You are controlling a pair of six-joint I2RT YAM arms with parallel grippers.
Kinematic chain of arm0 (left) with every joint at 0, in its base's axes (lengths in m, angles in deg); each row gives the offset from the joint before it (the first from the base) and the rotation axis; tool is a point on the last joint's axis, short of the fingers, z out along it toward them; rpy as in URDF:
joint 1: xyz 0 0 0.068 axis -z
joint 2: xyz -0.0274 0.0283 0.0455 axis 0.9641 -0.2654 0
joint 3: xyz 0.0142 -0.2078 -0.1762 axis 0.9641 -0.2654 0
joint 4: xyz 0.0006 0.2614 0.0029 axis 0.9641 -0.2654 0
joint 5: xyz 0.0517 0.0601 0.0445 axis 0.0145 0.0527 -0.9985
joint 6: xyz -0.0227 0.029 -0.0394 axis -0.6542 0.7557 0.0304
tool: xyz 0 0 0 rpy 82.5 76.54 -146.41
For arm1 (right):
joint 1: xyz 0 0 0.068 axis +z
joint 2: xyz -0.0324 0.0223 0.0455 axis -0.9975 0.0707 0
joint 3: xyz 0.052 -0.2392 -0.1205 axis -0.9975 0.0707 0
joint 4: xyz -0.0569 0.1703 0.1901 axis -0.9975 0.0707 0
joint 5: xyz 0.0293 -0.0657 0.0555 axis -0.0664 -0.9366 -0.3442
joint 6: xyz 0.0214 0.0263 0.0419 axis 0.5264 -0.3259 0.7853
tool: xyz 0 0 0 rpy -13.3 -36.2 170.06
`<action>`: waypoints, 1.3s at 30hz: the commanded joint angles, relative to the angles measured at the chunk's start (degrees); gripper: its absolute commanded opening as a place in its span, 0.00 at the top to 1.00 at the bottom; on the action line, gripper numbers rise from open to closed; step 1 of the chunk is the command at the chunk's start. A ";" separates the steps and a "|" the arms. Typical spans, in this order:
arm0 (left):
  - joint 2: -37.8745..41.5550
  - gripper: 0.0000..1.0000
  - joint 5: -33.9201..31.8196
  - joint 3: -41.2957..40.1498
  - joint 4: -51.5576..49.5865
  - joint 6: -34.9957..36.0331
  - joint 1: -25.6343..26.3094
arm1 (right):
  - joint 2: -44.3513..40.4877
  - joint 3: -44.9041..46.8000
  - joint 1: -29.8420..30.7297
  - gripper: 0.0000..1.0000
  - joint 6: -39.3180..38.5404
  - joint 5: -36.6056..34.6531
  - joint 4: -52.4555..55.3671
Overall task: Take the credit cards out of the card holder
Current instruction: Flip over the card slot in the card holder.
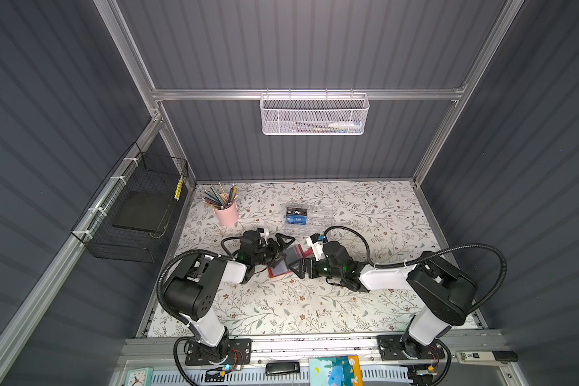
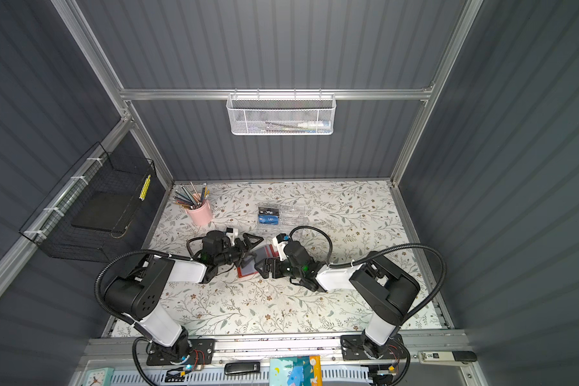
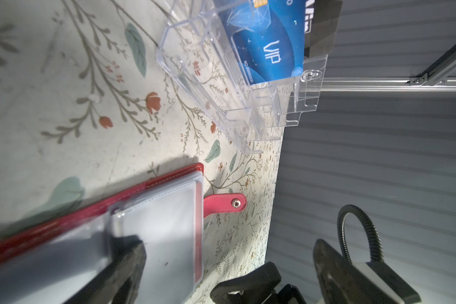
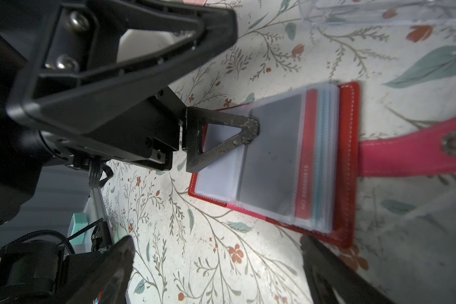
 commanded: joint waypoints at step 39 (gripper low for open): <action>-3.22 0.00 0.23 -4.11 -1.35 0.37 -0.93 | 7.12 -2.99 -0.68 0.01 -0.22 0.40 -1.42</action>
